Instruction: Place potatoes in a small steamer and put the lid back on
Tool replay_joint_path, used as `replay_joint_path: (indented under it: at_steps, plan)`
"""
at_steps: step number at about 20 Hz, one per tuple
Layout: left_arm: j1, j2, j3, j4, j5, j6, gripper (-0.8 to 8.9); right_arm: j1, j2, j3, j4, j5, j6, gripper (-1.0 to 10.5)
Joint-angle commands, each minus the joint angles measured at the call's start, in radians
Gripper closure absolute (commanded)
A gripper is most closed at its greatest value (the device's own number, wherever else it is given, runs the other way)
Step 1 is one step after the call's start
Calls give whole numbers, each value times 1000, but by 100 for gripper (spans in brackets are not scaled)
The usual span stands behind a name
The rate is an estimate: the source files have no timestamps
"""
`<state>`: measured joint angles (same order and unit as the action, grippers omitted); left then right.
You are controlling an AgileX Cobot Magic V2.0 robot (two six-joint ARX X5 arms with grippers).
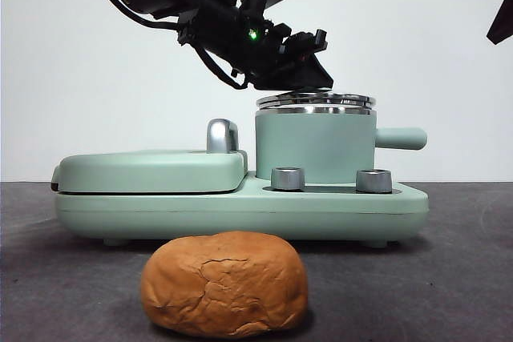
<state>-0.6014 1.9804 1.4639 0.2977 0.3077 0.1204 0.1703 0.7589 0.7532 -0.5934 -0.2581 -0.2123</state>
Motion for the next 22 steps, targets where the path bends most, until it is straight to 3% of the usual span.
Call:
replay_joint_path:
  at_steps: [1, 5, 9, 14, 17, 22]
  plan:
    - [-1, -51, 38, 31, -4, 11, 799, 5, 4, 16, 8, 0, 3, 615]
    - [6, -153, 38, -30, -4, 10, 799, 5, 4, 16, 5, -2, 3, 615]
    - [12, -308, 38, -219, -7, 10, 798, 5, 4, 16, -8, -3, 3, 615]
    - [27, -489, 5, -472, -81, 13, 796, 18, 4, 16, -8, -4, 3, 615]
    - [32, -605, -96, -492, -119, 7, 796, 41, 4, 16, -11, -4, 3, 615]
    - [32, -867, -367, -495, -190, -79, 796, 80, 4, 16, -14, -3, 3, 615]
